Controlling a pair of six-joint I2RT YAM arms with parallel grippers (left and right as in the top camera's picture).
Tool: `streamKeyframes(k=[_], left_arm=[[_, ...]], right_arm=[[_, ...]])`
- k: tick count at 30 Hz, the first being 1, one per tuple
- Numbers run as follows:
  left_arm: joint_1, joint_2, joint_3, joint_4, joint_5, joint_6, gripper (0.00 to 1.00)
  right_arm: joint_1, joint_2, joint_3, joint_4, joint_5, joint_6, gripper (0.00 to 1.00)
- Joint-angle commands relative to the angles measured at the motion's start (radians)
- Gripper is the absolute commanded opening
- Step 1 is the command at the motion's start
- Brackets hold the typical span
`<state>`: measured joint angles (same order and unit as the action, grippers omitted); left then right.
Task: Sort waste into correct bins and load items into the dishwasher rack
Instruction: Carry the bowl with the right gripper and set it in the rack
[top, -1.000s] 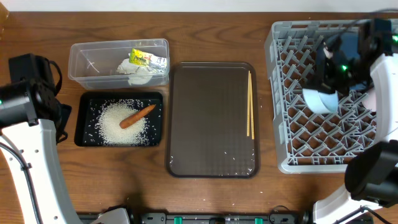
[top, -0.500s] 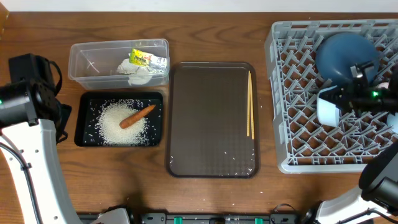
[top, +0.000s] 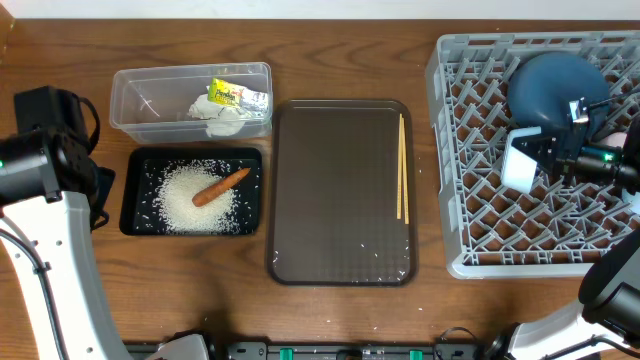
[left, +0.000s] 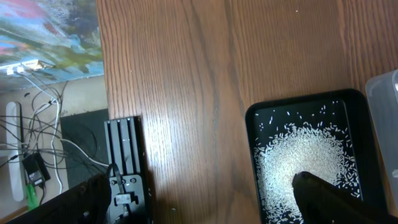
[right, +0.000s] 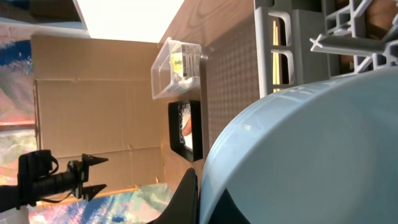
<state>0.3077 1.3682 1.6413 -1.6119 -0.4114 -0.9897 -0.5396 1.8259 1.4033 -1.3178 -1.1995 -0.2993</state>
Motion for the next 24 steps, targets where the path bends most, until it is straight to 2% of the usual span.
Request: streamKeyframes(k=[1, 5, 11, 20, 24], left_arm=[[0.006, 0.000, -0.002, -0.077, -0.023, 0.006, 0.95], [0.006, 0.000, -0.002, -0.077, -0.023, 0.006, 0.95], [0.006, 0.000, -0.002, -0.077, -0.023, 0.006, 0.95], [0.006, 0.000, -0.002, -0.077, -0.023, 0.006, 0.95], [0.006, 0.000, -0.002, -0.077, -0.024, 0.006, 0.95]], right_arm=[[0.003, 0.001, -0.005, 0.002, 0.003, -0.017, 0.01], [-0.007, 0.001, -0.005, 0.003, 0.108, 0.018, 0.01], [-0.028, 0.001, -0.005, 0.031, 0.158, 0.064, 0.05], [-0.051, 0.001, -0.005, 0.051, 0.308, 0.196, 0.07], [-0.055, 0.001, -0.005, 0.089, 0.386, 0.261, 0.13]])
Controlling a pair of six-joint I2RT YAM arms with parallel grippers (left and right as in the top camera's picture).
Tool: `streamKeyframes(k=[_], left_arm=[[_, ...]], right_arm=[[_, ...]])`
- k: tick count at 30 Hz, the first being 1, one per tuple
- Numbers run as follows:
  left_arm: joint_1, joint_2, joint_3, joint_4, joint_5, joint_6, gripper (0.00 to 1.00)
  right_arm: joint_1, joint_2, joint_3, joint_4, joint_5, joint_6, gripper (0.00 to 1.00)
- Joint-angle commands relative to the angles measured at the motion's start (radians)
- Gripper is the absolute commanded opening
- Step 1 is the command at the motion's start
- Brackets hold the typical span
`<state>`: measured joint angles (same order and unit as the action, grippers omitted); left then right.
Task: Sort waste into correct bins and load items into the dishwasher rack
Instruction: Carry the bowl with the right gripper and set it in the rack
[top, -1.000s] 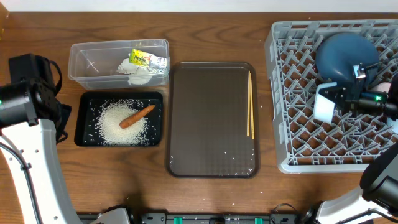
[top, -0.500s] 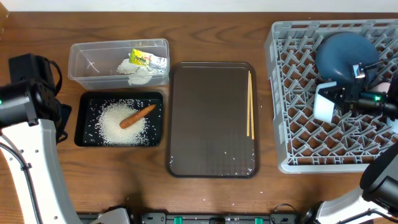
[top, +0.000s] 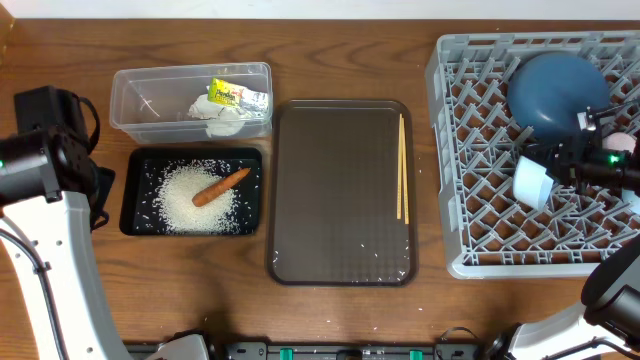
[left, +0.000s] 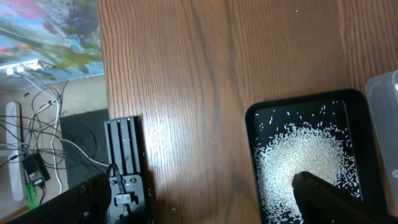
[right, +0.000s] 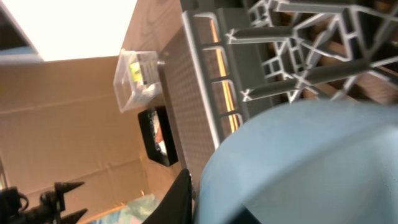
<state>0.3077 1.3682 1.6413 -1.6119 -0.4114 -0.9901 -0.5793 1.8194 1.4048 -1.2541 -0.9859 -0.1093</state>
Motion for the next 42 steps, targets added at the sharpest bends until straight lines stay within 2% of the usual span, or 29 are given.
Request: streamKeyframes(k=[1, 5, 10, 12, 14, 20, 29, 37, 42], left_arm=[[0.006, 0.000, -0.002, -0.077, -0.023, 0.006, 0.95], [0.006, 0.000, -0.002, -0.077, -0.024, 0.006, 0.95], [0.006, 0.000, -0.002, -0.077, -0.023, 0.006, 0.95], [0.006, 0.000, -0.002, -0.077, -0.023, 0.006, 0.95], [0.006, 0.000, -0.002, -0.077, -0.024, 0.006, 0.95], [0.006, 0.000, -0.002, -0.077, -0.024, 0.006, 0.95], [0.006, 0.000, -0.002, -0.077, -0.024, 0.006, 0.95], [0.006, 0.000, -0.002, -0.077, -0.024, 0.006, 0.95], [0.006, 0.000, -0.002, -0.077, -0.024, 0.006, 0.95]], right_arm=[[-0.016, 0.007, -0.006, 0.033, 0.194, 0.087, 0.13], [-0.017, 0.005, -0.006, 0.039, 0.160, 0.093, 0.11], [-0.017, 0.000, -0.006, 0.018, -0.161, -0.030, 0.10], [-0.016, 0.000, -0.006, 0.018, -0.251, -0.069, 0.13], [-0.010, 0.000, -0.006, 0.050, -0.242, -0.071, 0.18], [0.006, 0.000, -0.006, 0.082, -0.197, -0.071, 0.19], [0.006, 0.000, -0.006, 0.142, -0.233, -0.008, 0.13], [0.055, -0.045, -0.006, 0.117, -0.013, -0.012, 0.14], [0.142, -0.180, -0.004, 0.210, 0.159, 0.132, 0.19]])
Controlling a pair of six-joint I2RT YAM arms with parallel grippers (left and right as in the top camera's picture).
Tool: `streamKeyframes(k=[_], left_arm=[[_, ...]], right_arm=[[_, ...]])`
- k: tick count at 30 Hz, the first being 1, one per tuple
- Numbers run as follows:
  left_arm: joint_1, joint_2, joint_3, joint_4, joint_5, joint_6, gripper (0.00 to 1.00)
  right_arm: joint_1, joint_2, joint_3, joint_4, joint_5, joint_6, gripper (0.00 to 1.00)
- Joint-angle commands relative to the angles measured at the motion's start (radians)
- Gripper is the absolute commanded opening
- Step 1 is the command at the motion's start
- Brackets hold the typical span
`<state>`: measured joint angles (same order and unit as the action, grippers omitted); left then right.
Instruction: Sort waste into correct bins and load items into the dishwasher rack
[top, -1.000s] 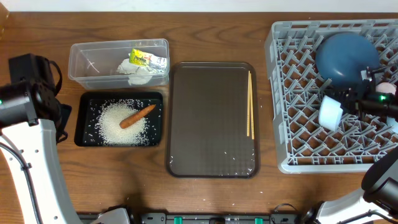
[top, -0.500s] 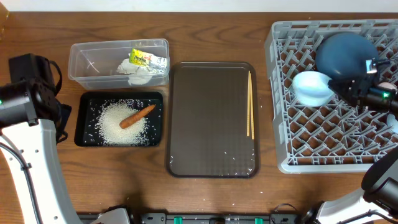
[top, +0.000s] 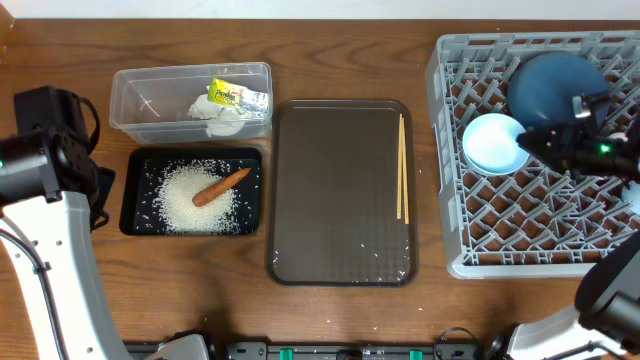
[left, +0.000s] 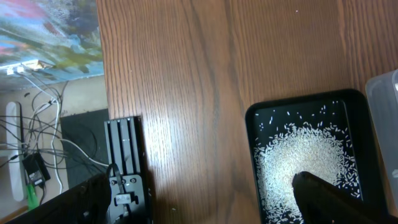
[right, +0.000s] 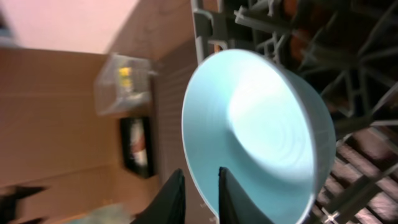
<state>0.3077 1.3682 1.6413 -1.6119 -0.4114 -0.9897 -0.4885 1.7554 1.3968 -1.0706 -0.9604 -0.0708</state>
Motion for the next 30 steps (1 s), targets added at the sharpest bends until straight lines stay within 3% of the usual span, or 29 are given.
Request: streamKeyframes(k=[1, 2, 3, 5, 8, 13, 16, 21, 30], left_arm=[[0.006, 0.000, -0.002, -0.077, -0.023, 0.006, 0.95], [0.006, 0.000, -0.002, -0.077, -0.024, 0.006, 0.95], [0.006, 0.000, -0.002, -0.077, -0.024, 0.006, 0.95], [0.006, 0.000, -0.002, -0.077, -0.024, 0.006, 0.95], [0.006, 0.000, -0.002, -0.077, -0.024, 0.006, 0.95], [0.006, 0.000, -0.002, -0.077, -0.024, 0.006, 0.96], [0.006, 0.000, -0.002, -0.077, -0.024, 0.006, 0.95], [0.006, 0.000, -0.002, -0.077, -0.024, 0.006, 0.95], [0.006, 0.000, -0.002, -0.077, -0.023, 0.006, 0.96]], right_arm=[[0.079, -0.152, 0.005, 0.048, 0.209, 0.132, 0.25], [0.110, -0.188, 0.005, 0.065, 0.286, 0.163, 0.37], [0.146, -0.221, 0.005, 0.078, 0.370, 0.190, 0.59], [0.227, -0.272, 0.005, 0.094, 0.543, 0.241, 0.76], [0.359, -0.300, 0.005, 0.098, 0.776, 0.293, 0.77], [0.535, -0.242, 0.004, 0.090, 1.050, 0.396, 0.70], [0.580, -0.189, 0.004, 0.091, 1.102, 0.430, 0.63], [0.615, -0.103, 0.004, 0.092, 1.111, 0.441, 0.45], [0.640, -0.041, 0.004, 0.117, 1.114, 0.440, 0.45]])
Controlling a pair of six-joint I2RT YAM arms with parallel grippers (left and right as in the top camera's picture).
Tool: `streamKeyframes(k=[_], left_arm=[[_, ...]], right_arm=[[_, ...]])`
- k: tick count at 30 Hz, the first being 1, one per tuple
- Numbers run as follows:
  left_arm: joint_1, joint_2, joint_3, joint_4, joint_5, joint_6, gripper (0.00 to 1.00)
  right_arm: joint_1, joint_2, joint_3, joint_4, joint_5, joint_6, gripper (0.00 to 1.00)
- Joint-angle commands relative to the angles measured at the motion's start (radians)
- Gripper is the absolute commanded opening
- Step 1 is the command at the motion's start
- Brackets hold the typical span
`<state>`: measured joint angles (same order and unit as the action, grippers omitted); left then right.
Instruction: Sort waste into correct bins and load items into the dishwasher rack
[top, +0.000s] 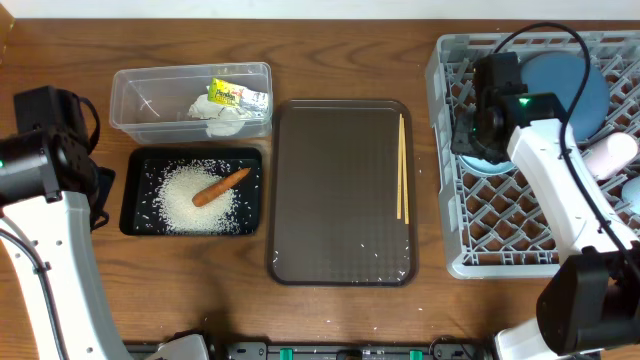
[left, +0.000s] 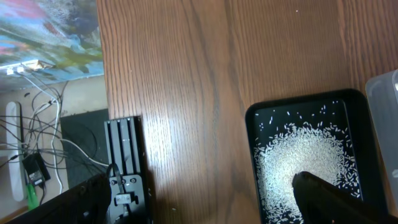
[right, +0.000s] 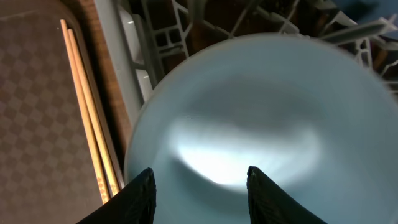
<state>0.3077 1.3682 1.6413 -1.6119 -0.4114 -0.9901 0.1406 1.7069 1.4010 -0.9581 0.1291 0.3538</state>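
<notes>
A light blue bowl (right: 249, 118) fills the right wrist view and lies in the left part of the grey dishwasher rack (top: 540, 262). In the overhead view only an edge of the light blue bowl (top: 485, 163) shows under the arm. My right gripper (right: 200, 193) is open just above it, its fingers (right: 140, 196) spread apart. Two chopsticks (top: 402, 168) lie on the right side of the brown tray (top: 340, 250). My left gripper (left: 205, 202) is open over bare table, left of the black tray (top: 135, 215), which holds rice and a carrot (top: 220, 187).
A clear bin (top: 130, 95) with wrappers stands behind the black tray. In the rack are a dark blue bowl (top: 585, 85) at the back and a pink cup (top: 612, 155) on the right. The left arm (top: 40, 170) stands at the table's left edge.
My right gripper was shut on the light blue bowl's rim over the rack's left part. Now it is open, and the bowl lies in the rack below it. The left arm has not moved.
My right gripper held the light blue bowl on its side by the dark blue bowl, then slightly lower in the rack. Later the bowl faced up at the rack's left part. Now it lies there, let go. The left arm stayed still throughout.
</notes>
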Motion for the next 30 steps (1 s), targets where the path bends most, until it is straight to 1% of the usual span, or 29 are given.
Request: streamKeyframes(k=[1, 6, 11, 15, 18, 26, 30], left_arm=[[0.006, 0.000, -0.002, -0.077, -0.024, 0.006, 0.95], [0.006, 0.000, -0.002, -0.077, -0.024, 0.006, 0.95], [0.006, 0.000, -0.002, -0.077, -0.024, 0.006, 0.95], [0.006, 0.000, -0.002, -0.077, -0.023, 0.006, 0.95], [0.006, 0.000, -0.002, -0.077, -0.024, 0.006, 0.95], [0.006, 0.000, -0.002, -0.077, -0.024, 0.006, 0.95], [0.006, 0.000, -0.002, -0.077, -0.024, 0.006, 0.96]], right_arm=[[0.011, 0.008, 0.000, 0.005, 0.025, 0.016, 0.46], [0.015, 0.008, 0.000, 0.005, 0.025, 0.008, 0.44], [0.018, -0.006, 0.014, -0.004, 0.024, 0.010, 0.46], [0.018, -0.026, 0.060, -0.039, 0.009, 0.009, 0.47], [0.018, -0.035, 0.085, -0.058, -0.019, 0.009, 0.50], [0.023, -0.036, 0.087, -0.064, -0.056, 0.006, 0.50], [0.048, -0.031, 0.071, -0.042, -0.056, -0.035, 0.52]])
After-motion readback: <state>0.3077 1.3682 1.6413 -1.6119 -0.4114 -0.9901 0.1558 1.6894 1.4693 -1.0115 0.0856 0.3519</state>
